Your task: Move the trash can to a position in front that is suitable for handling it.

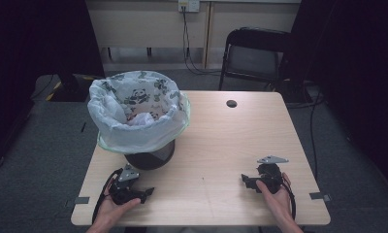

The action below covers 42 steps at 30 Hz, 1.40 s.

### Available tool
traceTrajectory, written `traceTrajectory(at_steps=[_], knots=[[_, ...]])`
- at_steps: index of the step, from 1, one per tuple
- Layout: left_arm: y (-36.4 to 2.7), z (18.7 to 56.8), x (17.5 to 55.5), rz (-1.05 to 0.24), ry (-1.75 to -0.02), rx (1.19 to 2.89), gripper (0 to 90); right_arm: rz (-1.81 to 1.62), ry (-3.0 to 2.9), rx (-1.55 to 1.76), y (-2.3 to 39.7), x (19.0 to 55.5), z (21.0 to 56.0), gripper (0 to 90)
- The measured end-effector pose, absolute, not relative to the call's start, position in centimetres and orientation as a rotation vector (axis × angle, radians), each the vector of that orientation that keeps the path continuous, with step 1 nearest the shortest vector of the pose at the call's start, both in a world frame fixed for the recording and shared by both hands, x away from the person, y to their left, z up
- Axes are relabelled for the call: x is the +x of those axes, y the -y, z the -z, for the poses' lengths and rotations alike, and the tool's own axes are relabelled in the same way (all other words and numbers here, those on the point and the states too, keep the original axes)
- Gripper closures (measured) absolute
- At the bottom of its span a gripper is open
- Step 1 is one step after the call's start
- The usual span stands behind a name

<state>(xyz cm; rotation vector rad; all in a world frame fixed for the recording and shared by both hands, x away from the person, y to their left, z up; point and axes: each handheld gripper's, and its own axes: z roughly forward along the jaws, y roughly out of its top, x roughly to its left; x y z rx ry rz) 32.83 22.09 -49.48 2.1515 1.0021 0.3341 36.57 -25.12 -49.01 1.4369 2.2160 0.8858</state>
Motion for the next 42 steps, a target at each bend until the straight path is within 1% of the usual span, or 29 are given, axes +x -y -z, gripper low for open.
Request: traceTrajectory(at_steps=[1, 2, 3, 7, 9, 11, 12, 13, 14, 15, 16, 17, 19, 20, 21, 23, 24, 25, 26, 27, 28, 29, 30, 32, 35, 36, 37, 39, 42], knots=[[-22.1, 49.5, 32.8, -0.326, -1.002, 2.156, 15.2, -0.902, -2.192, 1.438, 25.2, 36.5, 48.8, 14.2], [-22.1, 49.4, 32.8, -0.321, -0.989, 2.156, 15.2, -0.902, -2.192, 1.438, 25.2, 36.5, 48.8, 14.2], [-21.9, 49.2, 32.5, -0.334, -0.973, 2.16, 18.0, -0.929, -2.166, 1.428, 25.4, 36.4, 48.5, 15.4], [-21.8, 48.7, 32.1, -0.32, -0.948, 2.146, 18.1, -1.018, -2.125, 1.417, 25.9, 36.2, 48.1, 14.8], [-21.9, 48.6, 32.0, -0.316, -0.949, 2.132, 19.4, -1.042, -2.131, 1.415, 26.0, 36.2, 48.0, 14.8], [-22.1, 48.2, 31.9, -0.311, -0.956, 2.113, 23.5, -1.081, -2.149, 1.403, 26.0, 36.2, 47.9, 15.2], [-22.2, 48.0, 31.9, -0.296, -0.963, 2.096, 23.4, -1.096, -2.154, 1.395, 26.0, 36.2, 47.9, 15.4], [-22.6, 47.5, 31.8, -0.294, -0.963, 2.067, 24.5, -1.14, -2.172, 1.37, 25.8, 36.1, 47.7, 17.7], [-22.6, 47.5, 31.8, -0.294, -0.963, 2.067, 28.1, -1.14, -2.172, 1.37, 25.8, 36.1, 47.7, 17.7], [-22.8, 47.2, 31.8, -0.295, -0.956, 2.062, 28.1, -1.157, -2.179, 1.35, 25.7, 36.0, 47.5, 19.6], [-23.0, 47.0, 31.8, -0.297, -0.953, 2.052, 31.5, -1.179, -2.181, 1.338, 25.6, 35.9, 47.3, 20.7], [-23.1, 46.8, 31.8, -0.297, -0.958, 2.042, 29.4, -1.208, -2.184, 1.314, 25.2, 35.9, 46.9, 21.8], [-23.5, 46.4, 31.7, -0.308, -0.97, 2.024, 29.3, -1.22, -2.186, 1.296, 25.0, 35.9, 46.7, 22.5], [-24.0, 45.9, 31.5, -0.331, -1.0, 2.01, 29.9, -1.273, -2.188, 1.248, 24.6, 36.1, 46.2, 25.5], [-24.0, 45.9, 31.5, -0.331, -1.0, 2.01, 30.8, -1.273, -2.188, 1.248, 24.6, 36.1, 46.2, 25.5], [-24.4, 45.6, 31.7, -0.302, -1.008, 1.994, 32.7, -1.298, -2.181, 1.212, 24.2, 36.3, 45.7, 27.3], [-24.6, 45.4, 31.7, -0.285, -1.018, 1.987, 33.0, -1.32, -2.196, 1.194, 23.7, 36.6, 45.4, 30.7], [-24.7, 45.3, 31.7, -0.279, -1.016, 1.989, 33.0, -1.32, -2.196, 1.194, 23.7, 36.6, 45.4, 30.7], [-24.9, 45.1, 31.7, -0.288, -1.012, 1.983, 33.4, -1.343, -2.208, 1.175, 23.0, 36.9, 45.1, 37.1], [-25.0, 45.0, 31.6, -0.292, -1.01, 1.98, 33.4, -1.343, -2.208, 1.175, 23.0, 36.9, 45.1, 37.1], [-25.1, 44.9, 31.6, -0.292, -1.009, 1.976, 34.1, -1.361, -2.231, 1.167, 22.1, 37.2, 44.9, 41.8], [-25.3, 44.8, 31.5, -0.32, -1.008, 1.974, 34.1, -1.361, -2.231, 1.167, 22.1, 37.2, 44.9, 41.8], [-25.5, 44.7, 31.5, -0.348, -1.004, 1.971, 33.8, -1.362, -2.253, 1.165, 21.6, 37.3, 44.8, 44.0], [-26.0, 44.5, 31.5, -0.355, -1.012, 1.937, 33.2, -1.381, -2.323, 1.123, 20.0, 37.4, 44.6, 46.4], [-26.9, 44.3, 31.6, -0.376, -1.036, 1.897, 32.4, -1.421, -2.331, 1.11, 19.2, 37.6, 44.3, 46.8], [-27.5, 44.3, 31.7, -0.427, -1.069, 1.855, 32.0, -1.416, -2.34, 1.091, 18.6, 37.9, 43.9, 46.2], [-27.9, 44.3, 31.8, -0.442, -1.079, 1.844, 31.4, -1.418, -2.344, 1.076, 18.3, 38.1, 43.6, 45.4], [-28.3, 44.2, 31.9, -0.426, -1.087, 1.831, 31.2, -1.429, -2.344, 1.068, 18.0, 38.4, 43.4, 45.2], [-29.5, 43.9, 32.6, -0.457, -1.112, 1.847, 30.7, -1.472, -2.323, 1.077, 17.0, 39.7, 42.4, 40.6]])
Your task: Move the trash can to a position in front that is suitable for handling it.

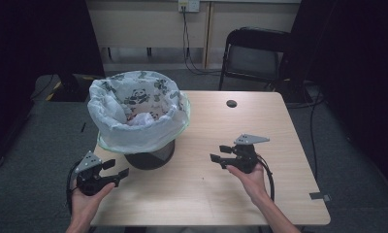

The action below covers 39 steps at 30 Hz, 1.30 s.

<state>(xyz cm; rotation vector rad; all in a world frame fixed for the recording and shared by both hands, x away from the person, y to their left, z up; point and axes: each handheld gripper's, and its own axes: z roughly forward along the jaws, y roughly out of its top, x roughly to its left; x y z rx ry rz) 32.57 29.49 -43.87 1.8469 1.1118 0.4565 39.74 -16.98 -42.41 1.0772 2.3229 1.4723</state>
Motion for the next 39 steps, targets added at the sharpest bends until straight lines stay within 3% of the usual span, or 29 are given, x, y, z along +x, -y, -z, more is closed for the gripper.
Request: traceTrajectory(at_steps=[12, 22, 29, 39], knots=[[-32.6, 42.5, 35.0, -0.464, -1.147, 1.849, 31.5, -1.545, -2.301, 0.994, 12.9, 44.7, 38.5, 53.4], [-35.4, 40.6, 36.9, -0.565, -1.224, 1.732, 35.7, -1.523, -2.229, 1.063, 10.6, 48.8, 36.9, 64.3], [-36.9, 38.5, 38.0, -0.64, -1.281, 1.63, 35.8, -1.484, -2.165, 1.097, 9.4, 50.6, 35.6, 64.6], [-34.8, 37.9, 40.9, -0.61, -1.247, 1.62, 31.1, -1.478, -2.138, 1.11, 5.8, 52.0, 35.9, 58.6]])
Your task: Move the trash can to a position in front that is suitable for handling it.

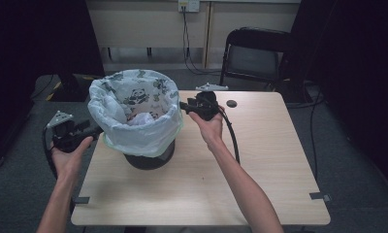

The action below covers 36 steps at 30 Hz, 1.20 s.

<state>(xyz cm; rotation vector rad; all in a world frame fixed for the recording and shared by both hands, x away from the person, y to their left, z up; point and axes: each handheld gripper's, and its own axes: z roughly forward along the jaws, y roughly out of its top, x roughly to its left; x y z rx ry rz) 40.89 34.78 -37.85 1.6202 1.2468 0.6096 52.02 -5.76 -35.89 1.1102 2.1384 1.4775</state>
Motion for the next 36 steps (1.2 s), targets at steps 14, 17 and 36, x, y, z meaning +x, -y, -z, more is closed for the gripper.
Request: traceTrajectory(at_steps=[14, 17, 36], knots=[[-34.6, 38.8, 41.8, -0.534, -1.125, 1.612, 48.0, -1.461, -2.205, 1.058, 4.6, 51.5, 36.6, 64.2], [-34.2, 38.7, 41.6, -0.525, -1.104, 1.632, 47.7, -1.497, -2.201, 1.06, 5.3, 51.3, 36.7, 63.7], [-29.5, 39.0, 40.0, -0.454, -0.967, 1.678, 44.1, -1.505, -2.212, 1.062, 11.3, 48.7, 36.2, 66.8]])
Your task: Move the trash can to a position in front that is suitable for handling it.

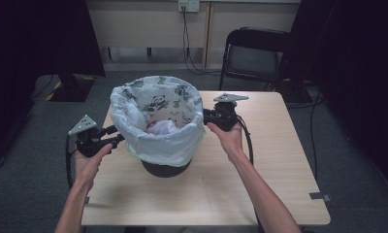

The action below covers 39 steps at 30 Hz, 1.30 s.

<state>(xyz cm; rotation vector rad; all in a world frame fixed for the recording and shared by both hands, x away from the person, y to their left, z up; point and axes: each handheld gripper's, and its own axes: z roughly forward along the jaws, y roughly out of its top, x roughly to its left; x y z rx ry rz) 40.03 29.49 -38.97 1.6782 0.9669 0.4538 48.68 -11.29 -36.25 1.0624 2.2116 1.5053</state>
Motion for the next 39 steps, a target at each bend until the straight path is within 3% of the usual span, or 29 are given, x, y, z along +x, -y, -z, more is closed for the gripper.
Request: traceTrajectory(at_steps=[10, 39], knots=[[-26.9, 38.6, 39.1, -0.446, -0.906, 1.729, 42.6, -1.577, -2.216, 1.073, 15.1, 46.5, 36.7, 66.0], [-21.8, 38.8, 36.5, -0.227, -0.675, 1.803, 31.5, -1.605, -2.219, 1.057, 22.8, 40.0, 36.8, 61.6]])
